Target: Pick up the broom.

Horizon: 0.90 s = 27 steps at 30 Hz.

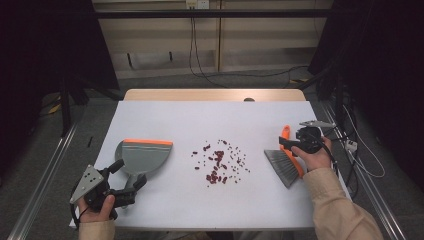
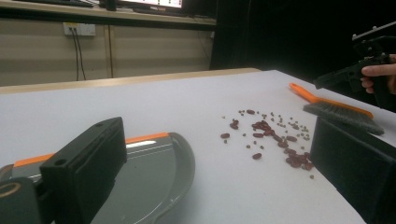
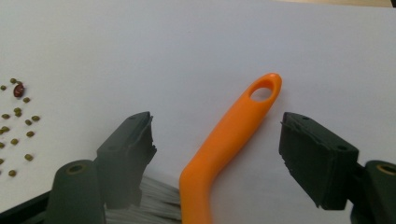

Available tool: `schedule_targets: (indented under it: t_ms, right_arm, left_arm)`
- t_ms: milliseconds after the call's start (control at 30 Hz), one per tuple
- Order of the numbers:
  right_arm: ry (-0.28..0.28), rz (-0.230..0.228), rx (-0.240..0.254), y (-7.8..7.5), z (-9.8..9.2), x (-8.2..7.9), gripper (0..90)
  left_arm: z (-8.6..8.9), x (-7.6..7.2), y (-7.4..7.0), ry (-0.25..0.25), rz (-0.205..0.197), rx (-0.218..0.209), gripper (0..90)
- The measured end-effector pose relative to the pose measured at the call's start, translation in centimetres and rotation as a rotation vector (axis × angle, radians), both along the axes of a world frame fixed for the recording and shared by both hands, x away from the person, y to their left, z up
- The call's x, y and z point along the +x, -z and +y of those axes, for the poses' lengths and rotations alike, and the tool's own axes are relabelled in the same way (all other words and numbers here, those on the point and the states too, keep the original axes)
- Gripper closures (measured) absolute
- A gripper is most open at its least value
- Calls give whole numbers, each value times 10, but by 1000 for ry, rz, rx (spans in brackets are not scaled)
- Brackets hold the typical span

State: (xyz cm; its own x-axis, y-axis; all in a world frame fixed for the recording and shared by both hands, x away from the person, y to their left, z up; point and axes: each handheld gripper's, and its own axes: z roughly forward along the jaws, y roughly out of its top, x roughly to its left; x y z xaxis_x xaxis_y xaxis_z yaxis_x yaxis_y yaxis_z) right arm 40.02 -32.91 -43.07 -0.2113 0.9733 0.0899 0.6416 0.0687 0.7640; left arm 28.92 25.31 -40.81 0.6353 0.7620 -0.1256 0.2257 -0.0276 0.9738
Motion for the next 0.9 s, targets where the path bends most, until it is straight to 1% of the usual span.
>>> schedule_targets:
  t_ms: [67,100,200,333,467,600,700,767,900]
  right_arm:
    - [-4,18,-2,2,2,2,303]
    - [-4,18,-2,2,2,2,303]
    - [-4,48,-9,5,5,4,355]
    - [5,77,7,10,3,6,421]
    - [27,107,11,12,1,7,436]
    - [32,117,17,14,0,8,462]
    - [29,129,25,16,1,10,505]
    - [36,142,31,17,3,11,525]
    - [52,155,25,19,5,13,537]
  left_arm:
    - [0,0,0,1,-1,-2,39]
    - [0,0,0,0,0,-2,39]
    - [1,0,0,0,1,0,39]
    - [1,0,1,-2,5,-5,39]
    - [1,0,1,1,2,-1,39]
    - [0,1,1,2,4,3,39]
    - [0,1,1,2,6,1,39]
    - [-1,1,1,3,6,-1,39]
    - [0,1,1,6,4,3,39]
